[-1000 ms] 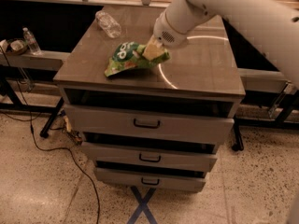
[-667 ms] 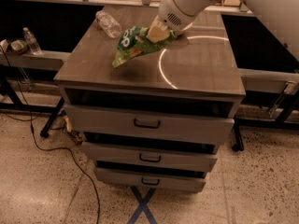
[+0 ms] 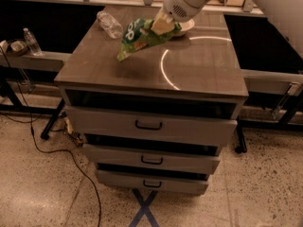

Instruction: Place green rice chip bag into paper bowl

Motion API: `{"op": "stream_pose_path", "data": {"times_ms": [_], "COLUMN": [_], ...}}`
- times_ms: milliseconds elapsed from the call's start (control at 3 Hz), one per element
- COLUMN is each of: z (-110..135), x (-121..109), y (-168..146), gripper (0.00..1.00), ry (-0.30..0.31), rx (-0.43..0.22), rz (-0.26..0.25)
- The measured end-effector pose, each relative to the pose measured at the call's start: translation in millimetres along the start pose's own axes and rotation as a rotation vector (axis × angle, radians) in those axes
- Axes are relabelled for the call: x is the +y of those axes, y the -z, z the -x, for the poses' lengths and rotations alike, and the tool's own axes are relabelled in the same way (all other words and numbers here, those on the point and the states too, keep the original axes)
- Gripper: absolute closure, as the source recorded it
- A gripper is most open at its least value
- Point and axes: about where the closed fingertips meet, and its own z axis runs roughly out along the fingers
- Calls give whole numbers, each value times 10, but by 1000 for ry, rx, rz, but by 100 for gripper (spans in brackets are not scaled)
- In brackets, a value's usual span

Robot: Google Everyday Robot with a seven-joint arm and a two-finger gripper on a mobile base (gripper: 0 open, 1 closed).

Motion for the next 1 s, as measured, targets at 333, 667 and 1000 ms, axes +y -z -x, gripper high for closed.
{"op": "stream_pose_path", "data": {"times_ms": [333,667,1000], "z": [4,-11,-147], "x": [-557,-1065,-1716], "y": [41,-74,-87], "gripper": [100,100,100], "ry": [22,27,-42], "rx": [-41,-83,-177], "rz": [-67,-127,-246]}}
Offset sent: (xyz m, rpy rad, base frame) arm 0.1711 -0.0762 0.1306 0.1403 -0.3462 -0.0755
